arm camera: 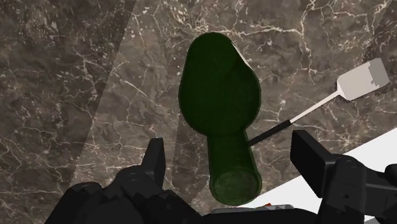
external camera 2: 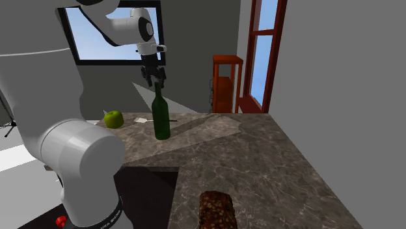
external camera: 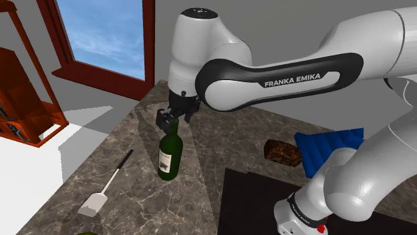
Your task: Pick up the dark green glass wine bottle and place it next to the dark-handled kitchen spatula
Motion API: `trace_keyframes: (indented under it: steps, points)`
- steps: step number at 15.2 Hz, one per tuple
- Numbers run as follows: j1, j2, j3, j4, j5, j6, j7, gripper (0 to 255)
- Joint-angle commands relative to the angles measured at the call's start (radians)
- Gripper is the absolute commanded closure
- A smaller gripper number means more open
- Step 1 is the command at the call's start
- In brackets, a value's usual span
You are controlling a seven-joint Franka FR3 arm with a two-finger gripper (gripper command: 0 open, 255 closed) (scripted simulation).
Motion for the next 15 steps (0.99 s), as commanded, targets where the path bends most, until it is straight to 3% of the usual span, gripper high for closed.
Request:
trace_keyframes:
  steps: [1,3,7,15]
  points:
    - [0.0,0.0,0.0,0.0,0.0,0.0,0.0,0]
    - [0.0,0.0,0.0,0.0,0.0,0.0,0.0,0]
    - [0.002,-0.037,-0.001,0.089,0.02,-0.122,-0.014,0]
    - [0.002,-0.037,-0.001,0.089,0.02,-0.122,-0.014,0]
